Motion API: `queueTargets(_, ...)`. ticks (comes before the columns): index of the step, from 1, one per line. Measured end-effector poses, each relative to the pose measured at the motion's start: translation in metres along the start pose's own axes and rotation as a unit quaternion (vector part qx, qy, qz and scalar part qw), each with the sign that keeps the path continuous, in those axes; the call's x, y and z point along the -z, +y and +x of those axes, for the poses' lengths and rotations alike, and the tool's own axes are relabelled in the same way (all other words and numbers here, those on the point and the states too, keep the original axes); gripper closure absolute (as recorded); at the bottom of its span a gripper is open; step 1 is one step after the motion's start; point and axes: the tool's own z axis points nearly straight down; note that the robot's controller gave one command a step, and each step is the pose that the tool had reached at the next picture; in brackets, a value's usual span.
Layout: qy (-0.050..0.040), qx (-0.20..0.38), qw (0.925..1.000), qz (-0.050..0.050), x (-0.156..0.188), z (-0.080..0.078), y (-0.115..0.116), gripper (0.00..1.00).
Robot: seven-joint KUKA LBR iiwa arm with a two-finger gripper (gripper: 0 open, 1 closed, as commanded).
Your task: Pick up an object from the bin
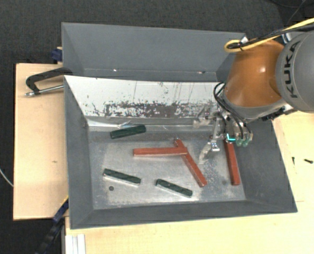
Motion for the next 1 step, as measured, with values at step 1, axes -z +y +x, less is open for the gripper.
queueTargets(1, -0.0043, 0.0, 1.0, 0.0, 0.0046, -0.0019, 0.0, 0.0)
